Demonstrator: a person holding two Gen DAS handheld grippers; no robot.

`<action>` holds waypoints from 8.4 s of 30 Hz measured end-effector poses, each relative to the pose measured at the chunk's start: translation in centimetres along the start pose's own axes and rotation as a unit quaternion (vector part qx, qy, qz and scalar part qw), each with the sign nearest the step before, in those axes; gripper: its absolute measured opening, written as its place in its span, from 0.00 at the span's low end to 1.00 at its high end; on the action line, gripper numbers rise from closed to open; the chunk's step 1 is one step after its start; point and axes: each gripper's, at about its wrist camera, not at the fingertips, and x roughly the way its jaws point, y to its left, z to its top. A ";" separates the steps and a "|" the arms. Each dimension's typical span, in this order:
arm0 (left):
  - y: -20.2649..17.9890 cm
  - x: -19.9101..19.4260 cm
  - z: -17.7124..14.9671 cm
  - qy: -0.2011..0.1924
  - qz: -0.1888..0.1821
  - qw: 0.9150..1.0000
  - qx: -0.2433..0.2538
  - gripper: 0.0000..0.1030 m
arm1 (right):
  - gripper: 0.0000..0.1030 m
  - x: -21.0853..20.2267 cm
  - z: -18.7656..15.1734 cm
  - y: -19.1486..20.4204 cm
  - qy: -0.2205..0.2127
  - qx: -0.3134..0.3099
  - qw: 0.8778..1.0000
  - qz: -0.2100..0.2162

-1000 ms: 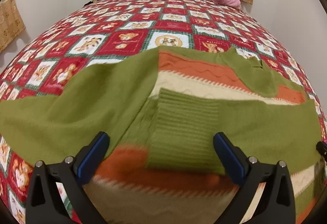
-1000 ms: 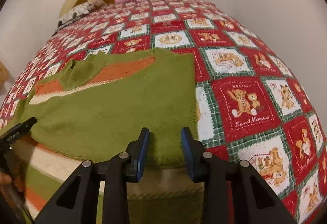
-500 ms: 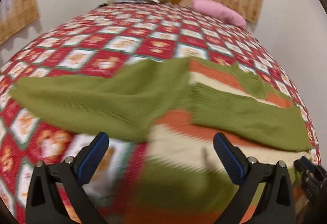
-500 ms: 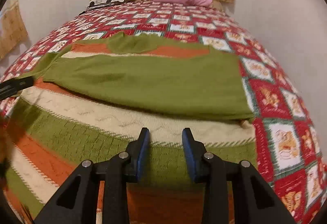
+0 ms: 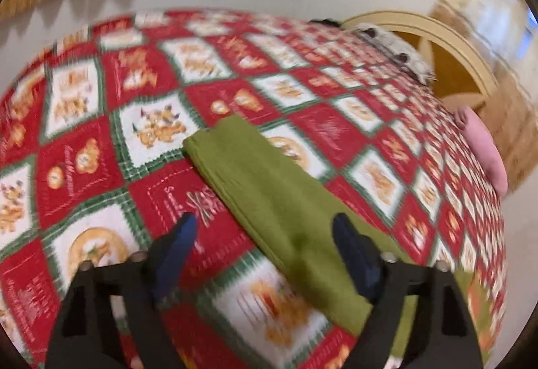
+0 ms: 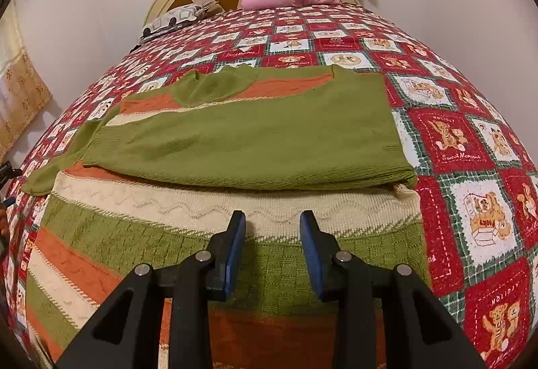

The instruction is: Fold small clothes

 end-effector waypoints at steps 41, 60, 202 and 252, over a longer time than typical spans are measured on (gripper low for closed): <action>-23.4 -13.5 -26.5 -0.005 -0.237 0.868 0.435 0.36 | 0.37 0.3 0.2 -1.3 -0.002 0.031 0.999 0.031; -9.5 -3.5 -15.6 0.035 -0.066 0.993 0.095 0.57 | 0.54 8.6 10.4 21.4 0.047 -0.030 0.973 0.226; -18.6 -3.4 -19.3 0.056 -0.074 0.944 0.316 1.00 | 0.50 3.5 6.5 0.2 -0.017 0.019 0.995 -0.096; -9.0 -13.7 -19.1 0.020 -0.170 0.908 0.382 1.00 | 0.52 -15.5 -2.8 -4.7 -0.084 0.020 0.995 -0.040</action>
